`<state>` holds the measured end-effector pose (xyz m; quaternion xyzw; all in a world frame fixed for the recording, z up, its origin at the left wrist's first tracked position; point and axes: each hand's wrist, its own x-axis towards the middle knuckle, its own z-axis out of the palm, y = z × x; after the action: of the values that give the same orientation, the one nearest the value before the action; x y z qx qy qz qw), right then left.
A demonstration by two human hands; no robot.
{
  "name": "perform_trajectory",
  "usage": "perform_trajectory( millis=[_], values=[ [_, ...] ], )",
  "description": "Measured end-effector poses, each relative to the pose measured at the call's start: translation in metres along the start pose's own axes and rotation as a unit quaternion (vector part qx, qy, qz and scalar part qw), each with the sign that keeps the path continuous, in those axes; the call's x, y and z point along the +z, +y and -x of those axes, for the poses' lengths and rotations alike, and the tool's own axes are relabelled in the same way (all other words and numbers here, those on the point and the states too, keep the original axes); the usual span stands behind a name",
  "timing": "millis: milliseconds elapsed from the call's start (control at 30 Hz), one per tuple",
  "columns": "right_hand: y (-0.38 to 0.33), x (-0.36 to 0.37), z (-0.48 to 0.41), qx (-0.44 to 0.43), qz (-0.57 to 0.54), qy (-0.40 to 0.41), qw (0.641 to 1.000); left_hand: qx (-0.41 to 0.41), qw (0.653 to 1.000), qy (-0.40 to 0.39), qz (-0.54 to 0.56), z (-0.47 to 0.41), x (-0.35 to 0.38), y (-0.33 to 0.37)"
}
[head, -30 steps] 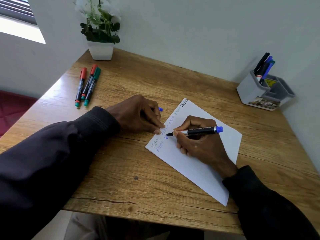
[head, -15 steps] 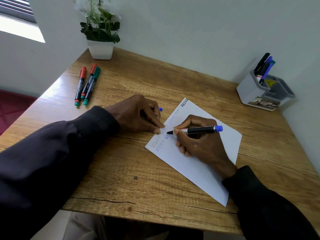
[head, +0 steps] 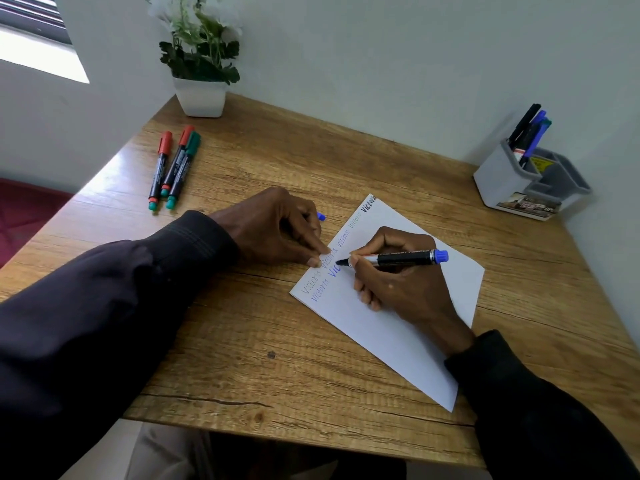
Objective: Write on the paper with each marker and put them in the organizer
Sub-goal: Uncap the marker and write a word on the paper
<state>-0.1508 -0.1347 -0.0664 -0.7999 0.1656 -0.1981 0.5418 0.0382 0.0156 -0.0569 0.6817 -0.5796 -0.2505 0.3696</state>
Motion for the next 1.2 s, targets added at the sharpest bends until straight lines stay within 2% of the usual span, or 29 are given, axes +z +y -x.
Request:
perform_trajectory(
  millis=[500,1200],
  values=[
    [0.0007,0.0003,0.0003,-0.025,-0.016,0.003,1.000,-0.005,1.000,-0.001,-0.012,0.0006,-0.0014,0.0031],
    [0.0021,-0.0018,-0.0016,0.001,0.000,0.024,1.000,0.000,1.000,0.004,-0.021,-0.0001,-0.0016,0.0000]
  ],
)
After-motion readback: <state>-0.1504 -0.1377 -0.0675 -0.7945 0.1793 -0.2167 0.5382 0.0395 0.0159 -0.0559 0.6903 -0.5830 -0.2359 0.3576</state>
